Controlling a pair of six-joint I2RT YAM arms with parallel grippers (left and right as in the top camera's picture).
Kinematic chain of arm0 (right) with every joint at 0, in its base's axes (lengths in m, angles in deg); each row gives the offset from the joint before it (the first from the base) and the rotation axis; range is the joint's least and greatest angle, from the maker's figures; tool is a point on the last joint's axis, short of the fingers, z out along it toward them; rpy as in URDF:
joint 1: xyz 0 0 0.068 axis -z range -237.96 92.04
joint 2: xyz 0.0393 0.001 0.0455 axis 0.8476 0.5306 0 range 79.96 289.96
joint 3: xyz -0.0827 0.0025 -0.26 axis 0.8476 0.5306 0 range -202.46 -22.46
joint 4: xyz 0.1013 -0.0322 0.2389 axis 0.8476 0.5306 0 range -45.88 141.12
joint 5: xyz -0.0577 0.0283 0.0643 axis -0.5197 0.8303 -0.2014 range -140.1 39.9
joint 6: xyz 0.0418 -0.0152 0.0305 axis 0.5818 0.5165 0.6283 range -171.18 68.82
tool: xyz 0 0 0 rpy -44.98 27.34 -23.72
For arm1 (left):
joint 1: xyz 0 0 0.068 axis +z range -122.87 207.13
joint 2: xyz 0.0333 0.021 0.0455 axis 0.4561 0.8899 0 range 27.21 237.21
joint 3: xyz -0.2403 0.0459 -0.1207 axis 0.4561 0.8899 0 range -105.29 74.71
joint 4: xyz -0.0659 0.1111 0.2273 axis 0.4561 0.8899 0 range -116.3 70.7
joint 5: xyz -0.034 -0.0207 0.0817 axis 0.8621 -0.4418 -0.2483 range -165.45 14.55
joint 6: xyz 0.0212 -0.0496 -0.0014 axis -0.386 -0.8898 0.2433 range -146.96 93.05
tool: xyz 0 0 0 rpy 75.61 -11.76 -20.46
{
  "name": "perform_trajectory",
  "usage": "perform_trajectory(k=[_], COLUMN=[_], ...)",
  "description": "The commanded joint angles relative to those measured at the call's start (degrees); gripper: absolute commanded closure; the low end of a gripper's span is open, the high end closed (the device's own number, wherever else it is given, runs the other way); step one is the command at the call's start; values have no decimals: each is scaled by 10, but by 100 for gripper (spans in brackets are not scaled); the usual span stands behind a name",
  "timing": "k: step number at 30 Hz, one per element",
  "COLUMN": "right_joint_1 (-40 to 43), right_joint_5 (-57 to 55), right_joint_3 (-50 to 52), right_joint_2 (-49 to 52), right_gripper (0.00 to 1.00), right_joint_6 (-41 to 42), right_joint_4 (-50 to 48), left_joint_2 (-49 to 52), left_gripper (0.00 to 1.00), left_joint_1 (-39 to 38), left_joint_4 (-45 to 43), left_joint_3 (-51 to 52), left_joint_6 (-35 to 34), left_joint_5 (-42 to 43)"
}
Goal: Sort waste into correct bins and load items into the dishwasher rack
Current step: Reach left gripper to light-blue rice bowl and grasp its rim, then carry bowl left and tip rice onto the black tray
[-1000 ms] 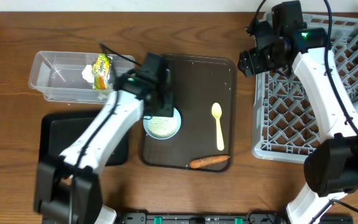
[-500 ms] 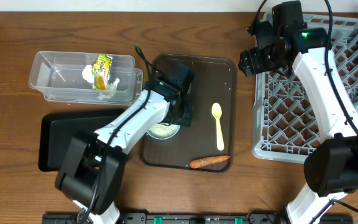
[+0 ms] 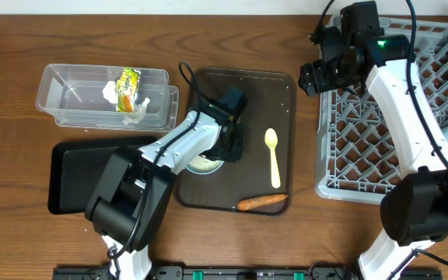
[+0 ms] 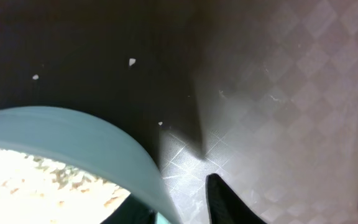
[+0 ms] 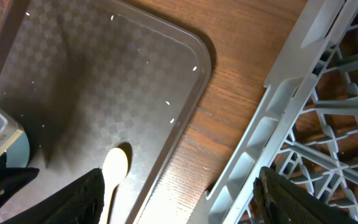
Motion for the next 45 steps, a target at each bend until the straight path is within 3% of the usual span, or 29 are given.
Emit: perform_trajectory(k=[1, 7, 10, 15, 21, 30, 37, 45], right_joint_1=[0, 0, 0, 0, 0, 0, 0, 0], right_joint_5=[1, 0, 0, 0, 0, -13, -13, -13], right_joint_3=[2, 2, 2, 2, 2, 2, 2, 2], right_joint_2=[3, 3, 3, 3, 3, 3, 3, 3], right_gripper=[23, 24, 25, 25, 25, 26, 26, 27], right_joint_6=[9, 8, 8, 8, 7, 5, 5, 5], right_joint_4=[3, 5, 6, 5, 6, 7, 9, 11], left_joint_2=[6, 3, -10, -54, -116, -203, -228, -228], left_gripper=[79, 94, 94, 94, 94, 94, 94, 94], left_joint_1=[-1, -1, -1, 0, 21, 131, 295, 491], left_joint_4=[0, 0, 12, 48, 68, 128, 131, 105], left_joint_3=[0, 0, -7, -26, -26, -25, -3, 40], left_joint_6=[2, 2, 2, 5, -1, -9, 44, 149], left_joint_5=[-3, -3, -8, -86, -87, -84, 94, 314])
